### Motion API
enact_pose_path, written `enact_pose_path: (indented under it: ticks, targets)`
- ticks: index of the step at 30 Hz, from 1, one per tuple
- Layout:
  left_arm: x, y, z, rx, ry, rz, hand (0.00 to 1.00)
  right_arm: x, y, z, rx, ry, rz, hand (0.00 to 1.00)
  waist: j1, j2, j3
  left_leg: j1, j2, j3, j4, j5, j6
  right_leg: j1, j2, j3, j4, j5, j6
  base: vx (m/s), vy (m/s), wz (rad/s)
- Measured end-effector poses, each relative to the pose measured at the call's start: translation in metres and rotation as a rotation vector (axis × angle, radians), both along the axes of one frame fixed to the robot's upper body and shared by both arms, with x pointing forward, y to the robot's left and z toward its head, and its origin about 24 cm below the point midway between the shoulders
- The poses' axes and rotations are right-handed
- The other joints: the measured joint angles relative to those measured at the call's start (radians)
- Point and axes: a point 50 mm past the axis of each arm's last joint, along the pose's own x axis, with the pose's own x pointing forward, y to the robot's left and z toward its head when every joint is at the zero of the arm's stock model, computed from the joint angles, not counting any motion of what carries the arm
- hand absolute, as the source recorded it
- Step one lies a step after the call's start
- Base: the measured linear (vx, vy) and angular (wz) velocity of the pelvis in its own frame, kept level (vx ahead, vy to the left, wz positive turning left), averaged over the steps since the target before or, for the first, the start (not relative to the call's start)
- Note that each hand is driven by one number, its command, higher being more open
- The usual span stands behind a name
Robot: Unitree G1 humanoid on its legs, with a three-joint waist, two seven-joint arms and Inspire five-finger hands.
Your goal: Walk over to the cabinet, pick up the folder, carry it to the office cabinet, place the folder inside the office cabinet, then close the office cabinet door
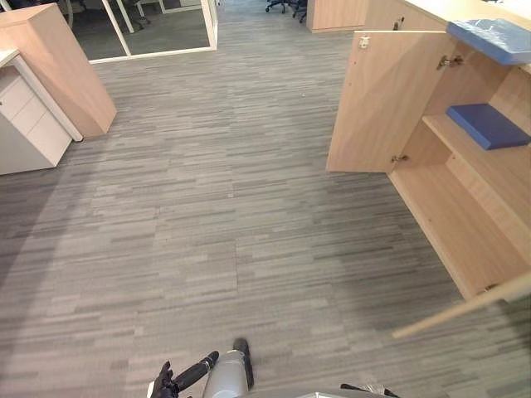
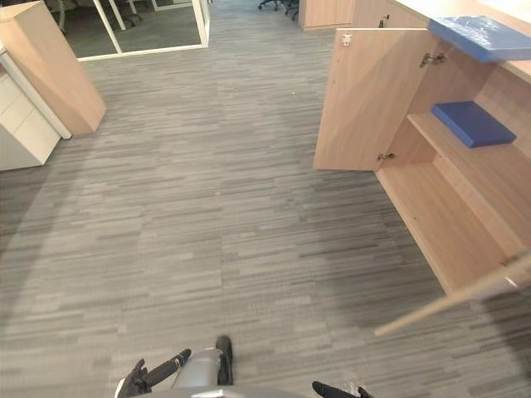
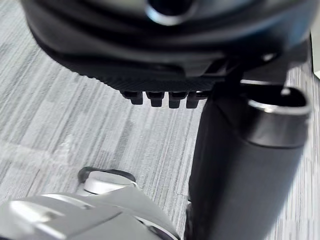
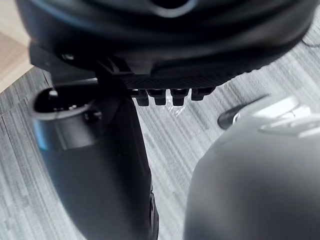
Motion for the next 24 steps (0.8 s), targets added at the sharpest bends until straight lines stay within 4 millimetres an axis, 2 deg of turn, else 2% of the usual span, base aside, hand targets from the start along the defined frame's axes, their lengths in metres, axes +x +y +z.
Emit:
enact_pose_path:
  ticks: [2, 3, 4, 5, 6, 7, 8, 9, 10, 11, 12, 13, 14, 15, 16, 17, 18, 19, 20, 21, 22, 23, 24]
  targets:
    - [-0.001, 0.004, 0.000, 0.017, 0.035, -0.079, 1.00, 0.002, 0.007, -0.001, 0.030, -0.015, -0.048, 1.00, -0.005, -0.026, -0.001, 0.103, -0.046, 0.041, -0.020, -0.052, 0.037, -0.047, -0.034, 0.059, 0.223, 0.080, 0.016, 0.55, 0.374, -0.26]
    - [-0.001, 0.006, 0.000, 0.024, 0.048, -0.127, 1.00, 0.005, 0.008, -0.001, 0.039, -0.024, -0.047, 1.00, -0.008, -0.036, -0.004, 0.170, -0.070, 0.063, -0.057, -0.065, 0.052, -0.107, -0.043, 0.089, 0.382, 0.154, 0.008, 0.57, 0.373, -0.36]
    - [0.000, 0.006, 0.000, 0.034, 0.059, -0.193, 1.00, 0.010, 0.009, 0.000, 0.044, -0.046, -0.037, 1.00, -0.018, -0.035, -0.006, 0.249, -0.097, 0.076, -0.110, -0.073, 0.065, -0.195, -0.052, 0.094, 0.603, 0.228, -0.001, 0.65, 0.400, -0.35]
    - [0.005, 0.003, 0.000, 0.027, 0.053, -0.238, 1.00, 0.017, 0.008, 0.002, 0.037, -0.072, -0.019, 1.00, -0.022, -0.034, -0.004, 0.330, -0.115, 0.084, -0.165, -0.076, 0.069, -0.279, -0.069, 0.046, 0.789, 0.247, -0.042, 0.51, 0.297, -0.23]
    - [0.007, 0.001, 0.000, 0.021, 0.049, -0.253, 1.00, 0.021, 0.007, 0.003, 0.029, -0.088, -0.012, 1.00, -0.024, -0.029, -0.001, 0.374, -0.122, 0.083, -0.194, -0.076, 0.070, -0.310, -0.087, -0.002, 0.862, 0.244, -0.062, 0.46, 0.235, -0.15]
    - [0.010, -0.003, 0.000, 0.012, 0.044, -0.280, 1.00, 0.026, 0.005, 0.005, 0.016, -0.115, 0.001, 1.00, -0.034, -0.021, 0.006, 0.450, -0.126, 0.074, -0.243, -0.076, 0.071, -0.355, -0.113, -0.091, 0.940, 0.208, -0.099, 0.42, 0.168, -0.04]
    - [0.010, -0.005, 0.000, 0.005, 0.044, -0.293, 1.00, 0.031, 0.005, 0.007, 0.007, -0.133, 0.029, 1.00, -0.041, -0.016, 0.009, 0.497, -0.122, 0.063, -0.269, -0.077, 0.071, -0.378, -0.107, -0.142, 0.946, 0.168, -0.097, 0.45, 0.124, 0.00]
    - [0.012, -0.008, -0.001, -0.003, 0.048, -0.309, 1.00, 0.040, 0.006, 0.009, 0.001, -0.161, 0.061, 1.00, -0.049, -0.008, 0.028, 0.552, -0.105, 0.053, -0.298, -0.077, 0.072, -0.392, -0.074, -0.204, 0.883, 0.099, -0.077, 0.34, 0.037, 0.04]
    - [0.014, -0.009, -0.002, -0.007, 0.051, -0.319, 1.00, 0.044, 0.007, 0.010, 0.001, -0.174, 0.066, 1.00, -0.054, -0.005, 0.038, 0.574, -0.097, 0.049, -0.307, -0.078, 0.073, -0.397, -0.054, -0.236, 0.825, 0.070, -0.066, 0.29, -0.040, 0.11]
    - [0.015, -0.010, -0.002, -0.014, 0.056, -0.329, 1.00, 0.049, 0.009, 0.011, 0.006, -0.193, 0.080, 1.00, -0.064, -0.003, 0.040, 0.592, -0.083, 0.042, -0.322, -0.084, 0.075, -0.430, -0.024, -0.300, 0.695, 0.037, -0.044, 0.22, -0.069, 0.16]
    - [0.017, -0.013, -0.003, -0.022, 0.054, -0.331, 1.00, 0.055, 0.009, 0.013, 0.003, -0.213, 0.085, 1.00, -0.071, 0.004, 0.051, 0.609, -0.071, 0.037, -0.336, -0.096, 0.060, -0.451, -0.002, -0.334, 0.598, 0.029, -0.040, 0.27, -0.099, 0.24]
    - [0.022, -0.017, -0.003, -0.033, 0.046, -0.330, 1.00, 0.060, 0.009, 0.015, -0.002, -0.234, 0.090, 1.00, -0.074, 0.005, 0.073, 0.633, -0.061, 0.037, -0.354, -0.118, 0.039, -0.470, 0.019, -0.365, 0.445, 0.037, -0.028, 0.25, -0.122, 0.18]
    - [0.024, -0.019, -0.003, -0.037, 0.038, -0.325, 1.00, 0.061, 0.009, 0.015, -0.001, -0.237, 0.090, 1.00, -0.070, 0.001, 0.082, 0.652, -0.059, 0.039, -0.366, -0.134, 0.014, -0.471, 0.032, -0.384, 0.278, 0.076, -0.019, 0.24, -0.139, 0.11]
    - [0.024, -0.020, -0.003, -0.038, 0.036, -0.325, 1.00, 0.061, 0.009, 0.015, -0.001, -0.236, 0.088, 1.00, -0.069, 0.000, 0.083, 0.665, -0.058, 0.039, -0.368, -0.144, 0.001, -0.473, 0.038, -0.385, 0.215, 0.123, -0.027, 0.25, -0.202, 0.02]
    - [0.024, -0.026, -0.004, -0.050, 0.038, -0.326, 1.00, 0.057, 0.007, 0.014, -0.002, -0.229, 0.081, 1.00, -0.075, 0.018, 0.086, 0.696, -0.035, 0.037, -0.367, -0.171, -0.023, -0.459, 0.065, -0.388, 0.218, 0.206, -0.057, 0.32, -0.253, -0.10]
    - [0.024, -0.033, -0.005, -0.063, 0.036, -0.335, 1.00, 0.058, 0.000, 0.016, -0.018, -0.227, 0.089, 1.00, -0.074, 0.042, 0.089, 0.712, -0.010, 0.045, -0.367, -0.181, -0.030, -0.453, 0.092, -0.401, 0.230, 0.179, -0.063, 0.56, -0.360, -0.31]
    - [0.022, -0.040, -0.006, -0.086, 0.029, -0.303, 1.00, 0.058, -0.004, 0.017, -0.033, -0.224, 0.109, 1.00, -0.073, 0.067, 0.080, 0.710, 0.023, 0.062, -0.311, -0.184, -0.032, -0.454, 0.127, -0.401, 0.251, 0.127, -0.080, 0.54, -0.334, -0.36]
    - [0.022, -0.041, -0.007, -0.096, 0.027, -0.281, 1.00, 0.058, -0.004, 0.016, -0.031, -0.220, 0.110, 1.00, -0.074, 0.068, 0.080, 0.687, 0.039, 0.060, -0.255, -0.184, -0.033, -0.446, 0.137, -0.401, 0.252, 0.115, -0.083, 0.49, -0.291, -0.31]
    - [0.023, -0.043, -0.007, -0.106, 0.018, -0.255, 1.00, 0.056, -0.004, 0.016, -0.029, -0.212, 0.105, 1.00, -0.078, 0.067, 0.080, 0.643, 0.066, 0.054, -0.135, -0.188, -0.039, -0.428, 0.157, -0.402, 0.244, 0.097, -0.088, 0.41, -0.288, -0.19]
    - [0.023, -0.041, -0.006, -0.112, 0.005, -0.208, 1.00, 0.052, -0.007, 0.015, -0.030, -0.202, 0.088, 1.00, -0.081, 0.079, 0.088, 0.558, 0.134, 0.030, 0.104, -0.184, -0.043, -0.382, 0.200, -0.404, 0.217, 0.077, -0.103, 0.49, -0.327, -0.30]
    - [0.023, -0.040, -0.005, -0.121, -0.012, -0.155, 1.00, 0.047, -0.010, 0.015, -0.033, -0.192, 0.067, 1.00, -0.075, 0.093, 0.093, 0.481, 0.190, -0.017, 0.306, -0.128, -0.034, -0.339, 0.248, -0.402, 0.192, 0.064, -0.122, 0.54, -0.348, -0.53]
    - [0.021, -0.036, -0.004, -0.121, -0.033, -0.073, 1.00, 0.040, -0.011, 0.014, -0.032, -0.177, 0.048, 1.00, -0.066, 0.100, 0.097, 0.381, 0.238, -0.085, 0.546, -0.044, -0.038, -0.284, 0.305, -0.385, 0.171, 0.039, -0.146, 0.42, -0.232, -0.60]
    - [0.019, -0.033, -0.003, -0.121, -0.044, -0.034, 1.00, 0.038, -0.011, 0.013, -0.029, -0.173, 0.037, 1.00, -0.062, 0.099, 0.099, 0.344, 0.252, -0.102, 0.646, -0.040, -0.041, -0.258, 0.327, -0.370, 0.165, 0.027, -0.156, 0.42, -0.158, -0.85]
